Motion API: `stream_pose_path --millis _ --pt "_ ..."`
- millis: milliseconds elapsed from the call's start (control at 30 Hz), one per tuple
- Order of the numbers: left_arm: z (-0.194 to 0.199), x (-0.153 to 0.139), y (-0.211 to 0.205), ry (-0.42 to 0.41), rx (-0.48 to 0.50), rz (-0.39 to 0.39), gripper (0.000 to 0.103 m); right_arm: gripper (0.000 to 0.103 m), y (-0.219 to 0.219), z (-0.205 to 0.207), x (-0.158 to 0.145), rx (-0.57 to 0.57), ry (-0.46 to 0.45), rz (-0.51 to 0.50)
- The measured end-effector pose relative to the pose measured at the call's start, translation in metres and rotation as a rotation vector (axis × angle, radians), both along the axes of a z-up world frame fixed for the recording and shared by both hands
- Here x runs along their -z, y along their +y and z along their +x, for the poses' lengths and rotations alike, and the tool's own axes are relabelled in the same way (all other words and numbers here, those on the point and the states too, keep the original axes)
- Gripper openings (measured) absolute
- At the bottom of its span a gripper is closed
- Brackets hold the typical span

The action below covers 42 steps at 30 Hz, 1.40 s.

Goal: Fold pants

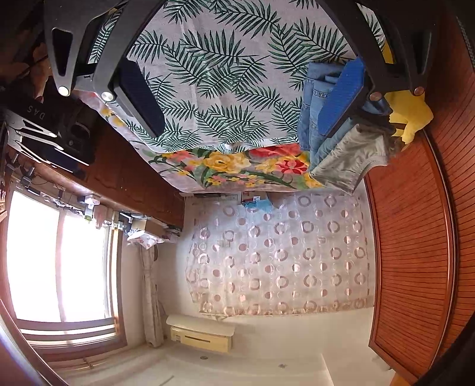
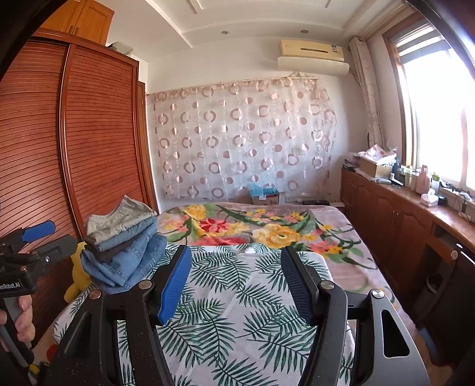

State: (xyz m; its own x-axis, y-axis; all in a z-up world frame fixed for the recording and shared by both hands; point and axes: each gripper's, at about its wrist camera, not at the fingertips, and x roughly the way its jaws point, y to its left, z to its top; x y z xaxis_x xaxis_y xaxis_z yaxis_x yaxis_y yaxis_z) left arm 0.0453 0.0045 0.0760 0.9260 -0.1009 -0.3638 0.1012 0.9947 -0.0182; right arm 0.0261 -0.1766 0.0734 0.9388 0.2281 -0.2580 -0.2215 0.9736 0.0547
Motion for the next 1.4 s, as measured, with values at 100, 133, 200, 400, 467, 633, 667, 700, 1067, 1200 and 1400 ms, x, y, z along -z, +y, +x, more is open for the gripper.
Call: stream_pose_path --millis 100,133,200,400,467,633,667,700,1067,1200,1400 --pt "-0.001 0.001 0.002 0.0 -0.005 -0.001 0.103 0.064 -0.002 0.001 0.002 0.002 -0.004 0.001" --pt "-0.001 0.001 0.003 0.002 -0.01 -0.001 0.103 0.064 -0.003 0.001 0.002 0.003 -0.005 0.0" --pt "-0.001 0.001 0.004 0.005 -0.013 -0.003 0.103 0.064 -0.003 0.002 0.003 0.004 -0.003 -0.001" --pt "0.0 0.001 0.005 0.006 -0.016 -0.002 0.103 0.064 -0.004 0.002 0.004 0.006 -0.004 -0.007" --pt "0.0 0.001 0.006 0.006 -0.014 -0.004 0.103 0.064 -0.005 0.002 0.004 0.005 -0.004 -0.009" --pt "0.001 0.002 0.007 0.01 -0.016 -0.005 0.103 0.064 -0.006 0.001 0.004 0.001 -0.004 -0.011" --pt "0.001 0.005 0.007 0.011 -0.018 -0.005 0.103 0.064 -0.006 0.001 0.004 0.002 -0.005 -0.011" --pt "0.0 0.006 0.007 0.012 -0.02 -0.005 0.103 0.064 -0.006 0.002 0.004 0.003 -0.005 -0.01" --pt "0.001 0.008 0.008 0.013 -0.023 -0.003 0.103 0.064 -0.009 0.001 0.004 -0.004 -0.007 -0.016" --pt "0.001 0.008 0.008 0.013 -0.022 -0.005 0.103 0.064 -0.011 0.002 0.004 -0.003 -0.007 -0.014" --pt "0.0 0.008 0.008 0.013 -0.02 -0.005 0.103 0.064 -0.01 0.001 0.005 -0.004 -0.01 -0.017"
